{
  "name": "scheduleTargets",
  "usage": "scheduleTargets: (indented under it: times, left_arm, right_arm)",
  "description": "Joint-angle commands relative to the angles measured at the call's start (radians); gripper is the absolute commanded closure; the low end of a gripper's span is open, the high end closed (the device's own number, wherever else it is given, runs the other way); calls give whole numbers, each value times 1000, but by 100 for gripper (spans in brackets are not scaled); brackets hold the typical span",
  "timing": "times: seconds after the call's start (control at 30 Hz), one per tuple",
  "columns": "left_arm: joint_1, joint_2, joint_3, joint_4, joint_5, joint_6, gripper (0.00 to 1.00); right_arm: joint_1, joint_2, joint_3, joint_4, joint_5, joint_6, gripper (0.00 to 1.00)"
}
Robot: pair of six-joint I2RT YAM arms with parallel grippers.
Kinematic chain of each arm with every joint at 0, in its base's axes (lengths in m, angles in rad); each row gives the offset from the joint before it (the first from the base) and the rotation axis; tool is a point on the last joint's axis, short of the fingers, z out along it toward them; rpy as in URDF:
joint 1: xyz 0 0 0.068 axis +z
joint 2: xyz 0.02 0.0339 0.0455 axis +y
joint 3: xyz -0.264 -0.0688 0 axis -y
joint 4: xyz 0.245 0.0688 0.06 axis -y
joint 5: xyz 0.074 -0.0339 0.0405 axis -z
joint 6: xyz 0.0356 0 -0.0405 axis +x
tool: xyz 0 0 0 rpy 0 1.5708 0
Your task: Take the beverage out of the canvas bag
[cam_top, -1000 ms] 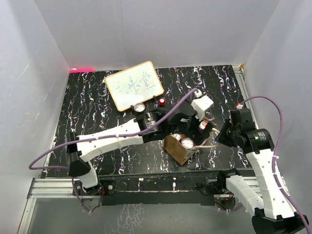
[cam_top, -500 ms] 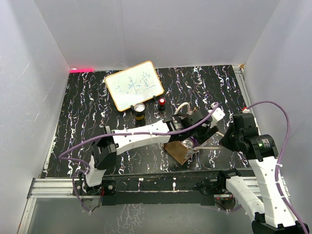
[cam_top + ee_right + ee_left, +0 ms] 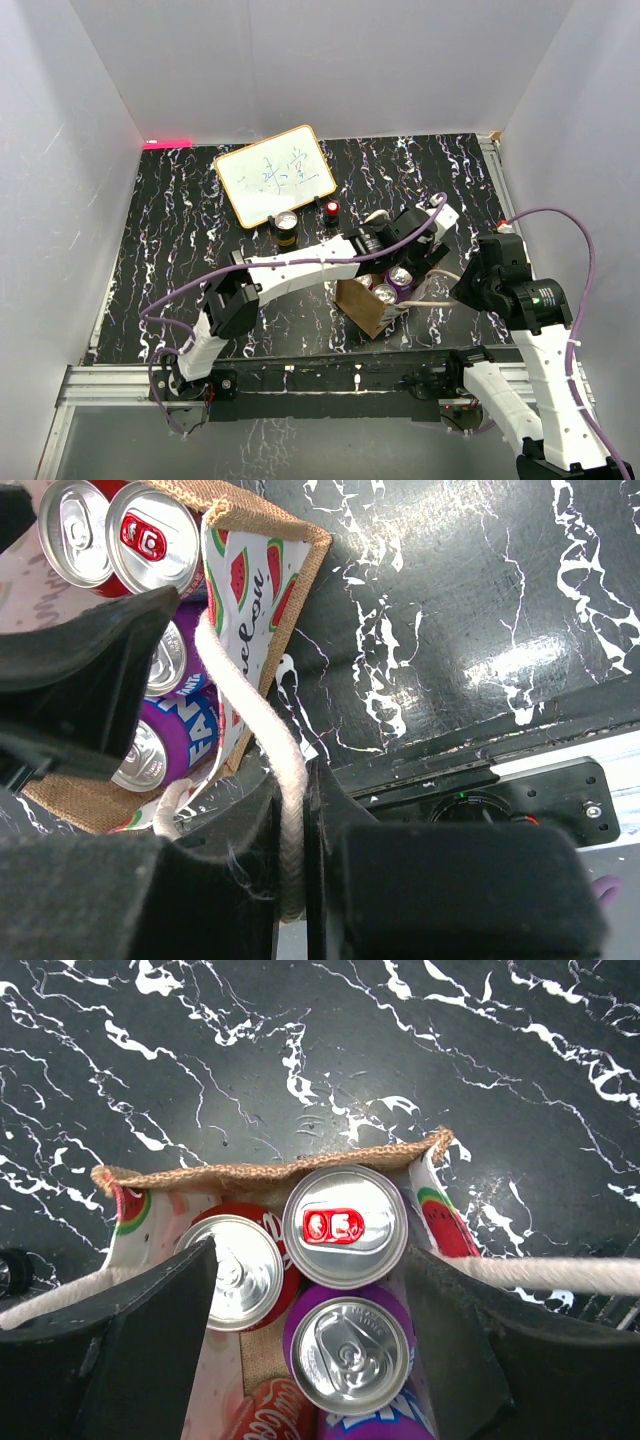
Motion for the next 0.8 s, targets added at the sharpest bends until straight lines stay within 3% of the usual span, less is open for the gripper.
scheduleTargets:
  times: [0.0,0.77]
  left_arm:
    - [2,25,58,-11,42,-6,26]
    - [2,210,168,5,108,102,32]
  right_arm:
    - [2,-7,17,32,35,-35,90]
    - [67,-12,27,54,83,-61,88]
